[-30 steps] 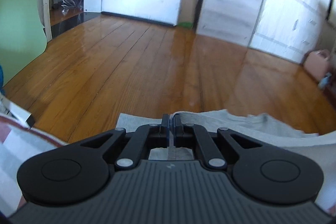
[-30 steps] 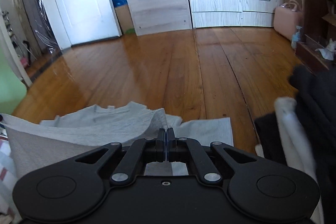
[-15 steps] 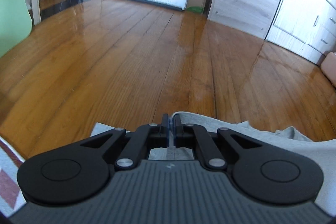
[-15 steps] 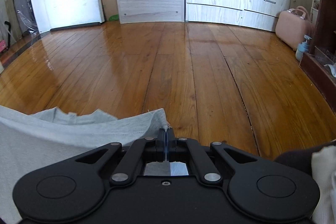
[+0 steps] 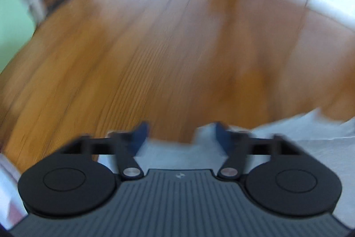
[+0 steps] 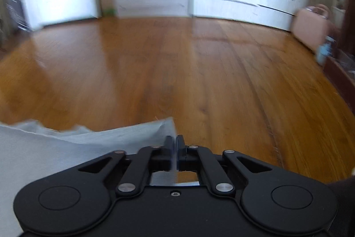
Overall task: Fold clothes
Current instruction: 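Open both grippers and release the folded hem, then grasp the folded shirt edge with the left gripper while the right gripper grasps it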
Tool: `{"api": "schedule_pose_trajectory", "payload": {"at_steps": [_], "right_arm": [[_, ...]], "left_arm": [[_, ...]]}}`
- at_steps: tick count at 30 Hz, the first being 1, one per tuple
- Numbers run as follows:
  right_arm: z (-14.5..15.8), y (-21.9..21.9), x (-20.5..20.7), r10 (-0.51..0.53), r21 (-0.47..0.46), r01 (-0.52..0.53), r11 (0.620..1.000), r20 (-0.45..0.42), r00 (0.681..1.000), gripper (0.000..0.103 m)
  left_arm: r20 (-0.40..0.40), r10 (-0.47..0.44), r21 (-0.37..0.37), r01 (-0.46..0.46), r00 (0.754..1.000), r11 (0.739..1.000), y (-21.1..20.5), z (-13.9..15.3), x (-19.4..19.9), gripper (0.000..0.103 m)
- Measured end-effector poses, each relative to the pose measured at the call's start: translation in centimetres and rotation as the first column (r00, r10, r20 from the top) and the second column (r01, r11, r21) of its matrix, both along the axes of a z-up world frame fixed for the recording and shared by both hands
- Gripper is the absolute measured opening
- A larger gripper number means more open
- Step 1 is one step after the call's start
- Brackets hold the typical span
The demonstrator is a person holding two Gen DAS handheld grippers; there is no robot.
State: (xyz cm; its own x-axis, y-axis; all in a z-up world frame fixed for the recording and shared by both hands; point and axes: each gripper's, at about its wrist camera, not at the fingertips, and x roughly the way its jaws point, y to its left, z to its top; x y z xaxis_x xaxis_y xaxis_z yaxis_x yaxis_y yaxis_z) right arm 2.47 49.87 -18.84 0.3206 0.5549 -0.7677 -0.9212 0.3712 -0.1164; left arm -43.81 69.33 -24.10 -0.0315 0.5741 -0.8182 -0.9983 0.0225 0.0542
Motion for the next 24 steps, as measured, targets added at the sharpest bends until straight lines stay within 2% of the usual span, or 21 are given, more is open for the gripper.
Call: {"api": "schedule_pose_trajectory", "payload": {"at_steps": [1,2,4,5,7,9,11,13,16,20,24], "right_arm": [[-0.5,0.6,0.1,-0.015,-0.019,0.015,1.0,0.016,1.0,0.026],[-1.0,1.1,0.3,-0.027,-0.033,0.028,0.999,0.025,0.999,0.027],[-1.0,-0.1,0.2,-0.018,0.001,0.018,1.0,-0.037,0.999,0.026],[-0.9,-0.7,0.2,-0.013,0.018,0.014,1.0,-0.069,0.998,0.028],[-0.9,-1.9,0.2,-0.001,0.052,0.008,0.999,-0.131,0.991,0.039],[-0.9,-2.6,0.0,0.024,0.062,-0.015,0.998,-0.158,0.987,0.041],[-1.0,-2.7,-0.2,0.041,0.043,-0.034,0.998,-0.169,0.985,0.045],[-1.2,-2.9,-0.1,0.03,0.043,-0.021,0.999,-0.21,0.977,0.052],[-1.8,-2.5,0.2,0.011,0.043,-0.001,0.999,-0.244,0.97,0.055],[-2.7,-1.6,0.5,-0.016,0.043,0.028,0.999,-0.275,0.961,0.055],[-3.6,-0.8,0.9,-0.042,0.042,0.057,0.997,-0.306,0.951,0.055]], "left_arm": [[0.028,0.015,-0.012,-0.015,0.999,1.0,-0.2,-0.4,-0.5,0.066],[0.082,0.021,0.007,-0.021,0.996,1.0,-0.9,-0.3,-1.1,0.068],[0.158,-0.002,0.052,-0.006,0.987,0.999,-2.9,0.6,-1.9,0.069],[0.17,-0.029,0.079,0.015,0.985,0.997,-4.1,1.0,-2.0,0.069],[0.166,-0.105,0.123,0.085,0.981,0.989,-6.1,1.3,-1.9,0.07],[0.16,-0.16,0.126,0.141,0.974,0.982,-7.5,1.1,-1.7,0.07],[0.167,-0.186,0.099,0.172,0.968,0.98,-8.2,0.4,-1.8,0.07],[0.19,-0.209,0.084,0.196,0.959,0.977,-8.3,0.0,-1.9,0.07],[0.208,-0.252,0.101,0.235,0.945,0.967,-7.7,-0.3,-2.0,0.07],[0.245,-0.252,0.123,0.228,0.936,0.966,-5.5,-0.9,-1.9,0.07],[0.314,-0.199,0.099,0.177,0.928,0.979,-3.8,-2.0,-2.3,0.077]]}}
